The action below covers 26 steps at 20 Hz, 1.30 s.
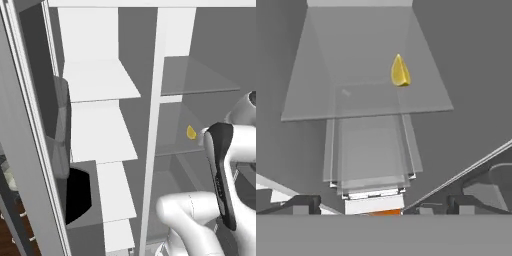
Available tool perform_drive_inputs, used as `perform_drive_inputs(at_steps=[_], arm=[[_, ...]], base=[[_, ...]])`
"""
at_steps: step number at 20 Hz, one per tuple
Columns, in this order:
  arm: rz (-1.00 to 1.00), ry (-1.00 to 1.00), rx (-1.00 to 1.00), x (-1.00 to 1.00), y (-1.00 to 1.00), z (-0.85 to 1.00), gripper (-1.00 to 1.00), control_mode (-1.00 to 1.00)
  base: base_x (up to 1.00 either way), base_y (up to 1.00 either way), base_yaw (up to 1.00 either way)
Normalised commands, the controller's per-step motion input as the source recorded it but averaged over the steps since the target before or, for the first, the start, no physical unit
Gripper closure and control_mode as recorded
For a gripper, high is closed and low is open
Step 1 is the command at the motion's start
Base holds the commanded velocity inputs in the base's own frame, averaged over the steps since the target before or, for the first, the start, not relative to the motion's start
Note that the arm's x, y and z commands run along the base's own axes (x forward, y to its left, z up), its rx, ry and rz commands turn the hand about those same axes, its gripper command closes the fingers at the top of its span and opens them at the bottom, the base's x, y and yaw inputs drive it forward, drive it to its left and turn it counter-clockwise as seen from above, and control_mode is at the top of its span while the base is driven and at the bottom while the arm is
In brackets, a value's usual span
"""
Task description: Grab a lemon wedge from the fridge and one ice cube from the ice bowl, and put them in the glass of lemonade.
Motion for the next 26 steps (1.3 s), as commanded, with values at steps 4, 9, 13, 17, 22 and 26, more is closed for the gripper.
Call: perform_drive_inputs(at_steps=[4,9,13,17,22,26], arm=[[0.13,0.08,0.00,0.91,-0.33,-0.02,-1.00,-1.00],[0.10,0.09,0.00,0.64,-0.31,-0.25,-1.00,-1.00],[0.08,0.06,0.00,0.53,-0.18,-0.41,-1.00,-1.00],[0.07,0.00,0.00,0.53,-0.09,-0.47,-1.00,-1.00],[0.06,0.00,0.00,0.56,-0.08,-0.52,-1.00,-1.00],[0.05,0.00,0.00,0.59,-0.11,-0.43,-1.00,-1.00]], base=[[0.00,0.00,0.00],[0.00,0.00,0.00],[0.00,0.00,0.00],[0.00,0.00,0.00],[0.00,0.00,0.00],[0.00,0.00,0.00]])
